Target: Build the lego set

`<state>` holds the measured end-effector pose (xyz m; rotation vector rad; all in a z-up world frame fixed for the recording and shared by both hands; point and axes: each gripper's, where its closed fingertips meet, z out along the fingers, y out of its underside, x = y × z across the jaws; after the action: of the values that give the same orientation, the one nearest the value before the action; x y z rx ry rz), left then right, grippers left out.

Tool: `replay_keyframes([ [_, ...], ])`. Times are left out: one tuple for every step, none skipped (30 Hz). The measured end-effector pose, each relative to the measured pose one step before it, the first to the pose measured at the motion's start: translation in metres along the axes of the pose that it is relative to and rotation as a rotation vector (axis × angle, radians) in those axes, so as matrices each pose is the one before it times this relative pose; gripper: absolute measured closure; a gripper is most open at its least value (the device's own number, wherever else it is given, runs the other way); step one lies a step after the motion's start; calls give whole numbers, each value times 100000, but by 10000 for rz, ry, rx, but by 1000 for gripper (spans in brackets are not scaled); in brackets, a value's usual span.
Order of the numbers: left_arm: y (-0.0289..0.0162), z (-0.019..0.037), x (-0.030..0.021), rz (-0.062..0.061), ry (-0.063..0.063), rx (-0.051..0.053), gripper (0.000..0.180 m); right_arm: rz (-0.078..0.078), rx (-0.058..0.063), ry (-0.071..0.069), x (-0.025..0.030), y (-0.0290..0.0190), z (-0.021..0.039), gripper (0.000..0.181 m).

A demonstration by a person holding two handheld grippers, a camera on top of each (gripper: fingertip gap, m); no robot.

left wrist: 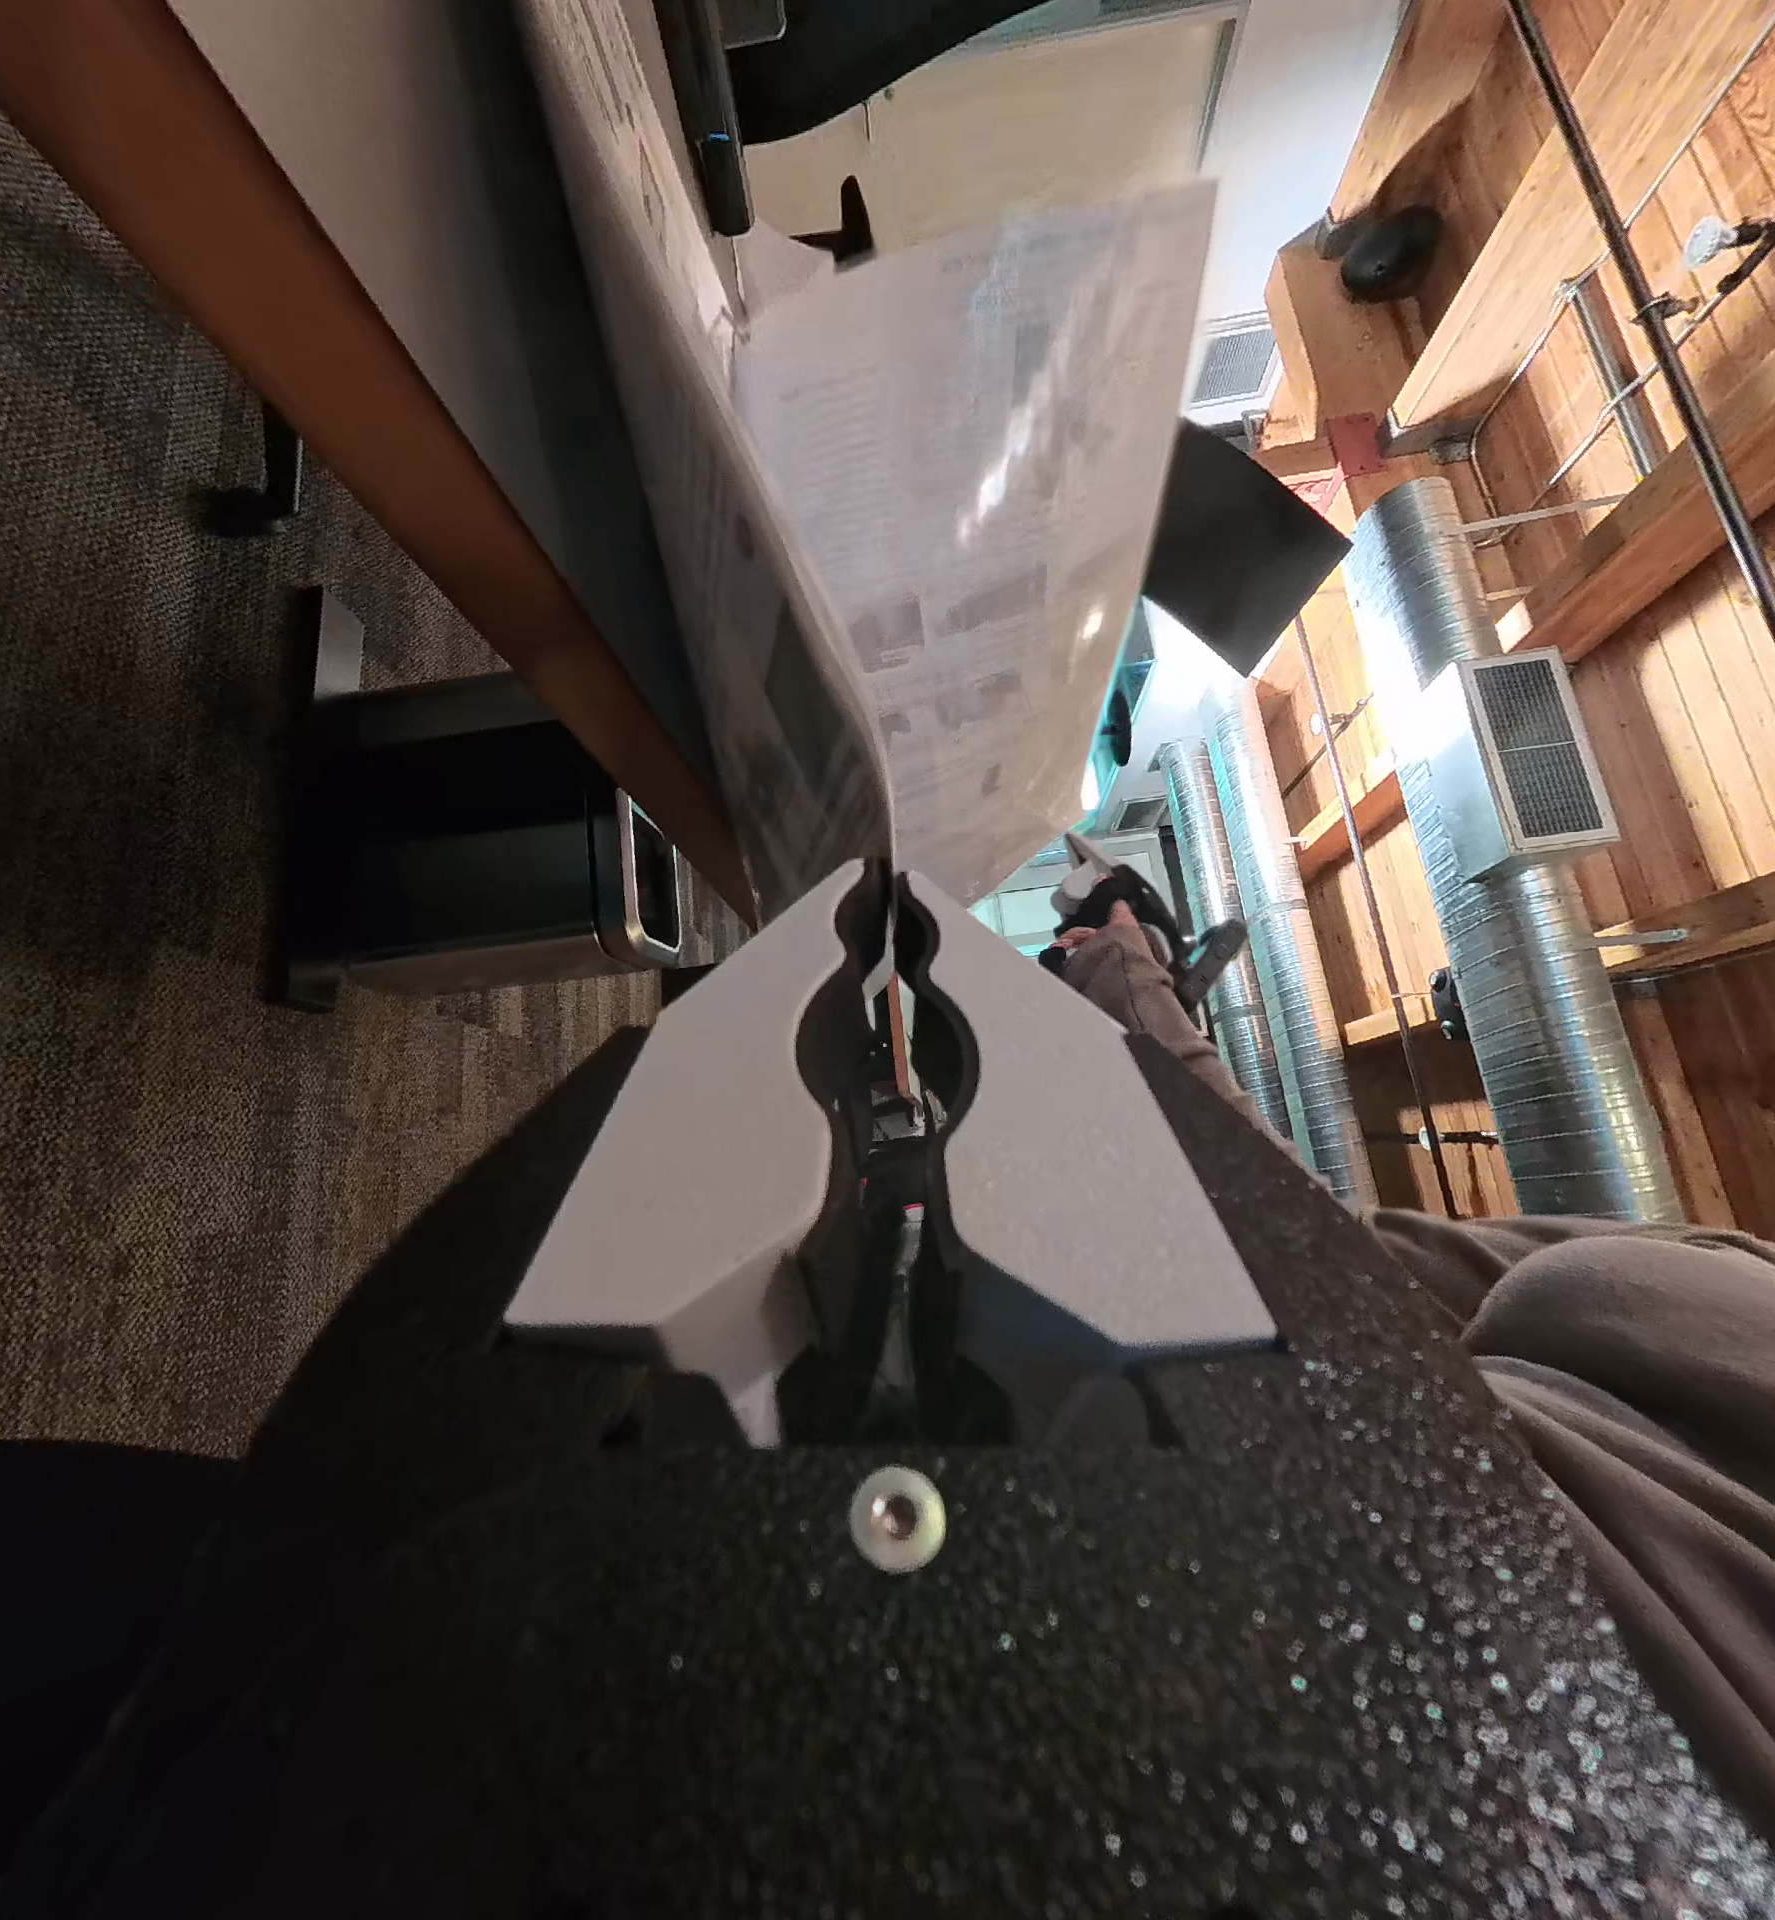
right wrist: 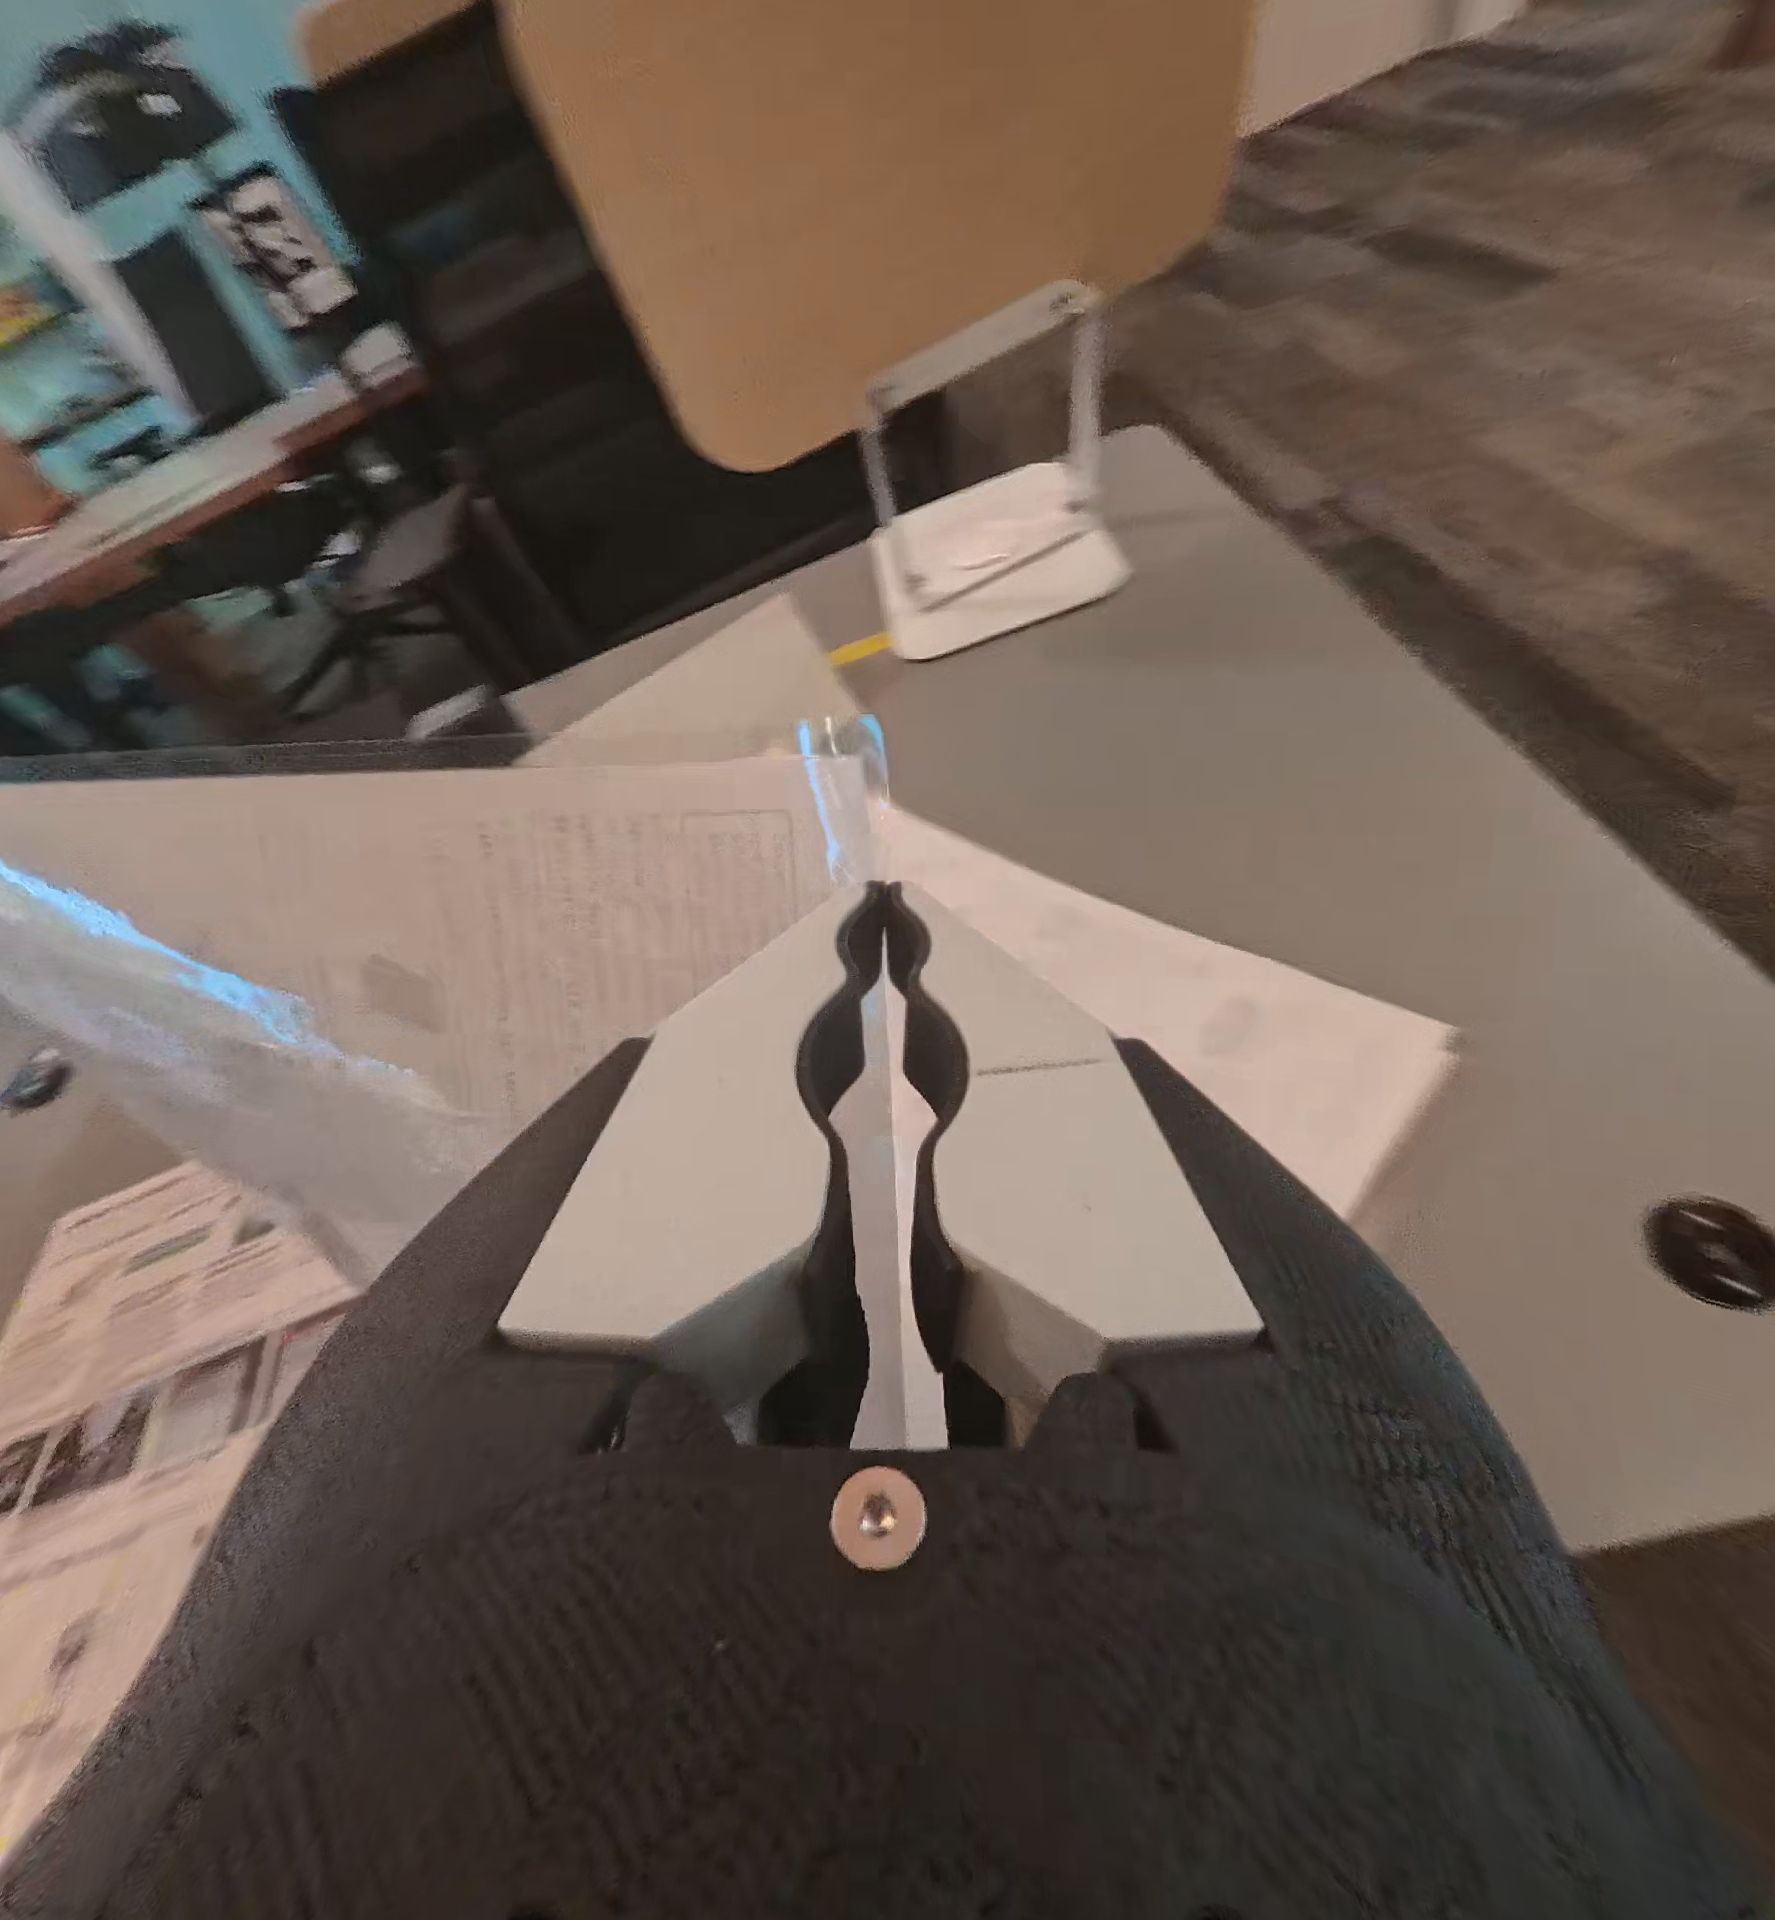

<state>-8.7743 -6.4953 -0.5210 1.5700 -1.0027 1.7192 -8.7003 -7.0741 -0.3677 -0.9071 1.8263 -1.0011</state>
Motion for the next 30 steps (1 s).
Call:
replay_keyframes([
  [62,-1,76,9,22,-38,180,93,-32,480,1458,-304,194,181],
  [50,-37,57,6,37,-41,180,97,-73,434,1253,-208,284,181],
  [41,-49,116,5,28,-33,180,93,-81,409,949,-70,305,181],
  [-11,-1,-27,8,-5,-19,180,84,-83,367,897,-69,346,181],
  [-31,38,131,6,22,-11,180,72,-96,347,824,-27,360,181],
  [-19,-31,24,11,47,-10,180,33,-114,346,750,66,380,181],
  [-41,32,115,5,31,1,180,-13,-122,318,659,121,372,181],
  [-39,21,85,-8,24,5,180,-27,-108,240,450,143,379,181],
  [43,17,123,-17,25,-5,180,-23,-91,159,313,111,345,181],
  [29,-27,16,1,11,-19,180,-39,-100,119,137,119,340,181],
  [9,-18,57,21,-5,-18,180,-98,-92,120,48,138,324,181],
  [-17,56,63,14,0,-17,180,-201,-91,145,3,133,339,181],
  [34,41,-27,6,-8,-17,180,-287,-58,195,0,325,-82,180],
  [38,25,3,9,-15,-22,180,-348,23,157,-23,47,-1,177],
  [10,31,-33,8,-18,-14,180,-316,139,176,-26,-220,-35,171],
  [21,-7,-108,11,-8,-6,180,-229,267,36,-263,-441,-220,165],
  [-4,-35,6,9,-7,8,180,-161,319,-108,-600,-558,-333,160],
  [17,56,10,7,-6,14,180,-160,339,-243,-992,-617,-282,155],
  [4,10,-46,12,-6,4,180,-177,313,-368,-1361,-566,-435,149],
  [16,47,19,18,-20,-12,180,-175,320,-593,-1813,-345,-470,144],
  [9,3,-19,32,-48,-10,180,-184,343,-886,-2630,-333,-484,139],
  [70,14,-91,35,-56,4,180,-179,334,-1181,-3361,-244,-506,135],
  [-10,0,-104,23,-80,23,180,-206,227,-1400,-4114,53,-490,135],
  [1,73,-47,15,-59,27,180,-353,49,-1587,-4614,439,-194,135],
  [20,36,-39,0,-10,10,180,-483,-158,-1626,-4866,803,175,134],
  [48,28,-21,-1,-34,-6,180,-590,-346,-1450,-4737,1123,580,133],
  [69,46,-4,18,-56,-23,180,-705,-474,-1318,-4679,1262,894,131],
  [60,45,-126,7,-51,-39,180,-691,-496,-1379,-4722,1237,1243,130],
  [53,4,-4,-9,-30,-30,180,-656,-540,-1422,-4765,1088,1486,129],
  [10,-1,-53,-12,-10,4,180,-647,-576,-1313,-4479,897,1710,127],
])
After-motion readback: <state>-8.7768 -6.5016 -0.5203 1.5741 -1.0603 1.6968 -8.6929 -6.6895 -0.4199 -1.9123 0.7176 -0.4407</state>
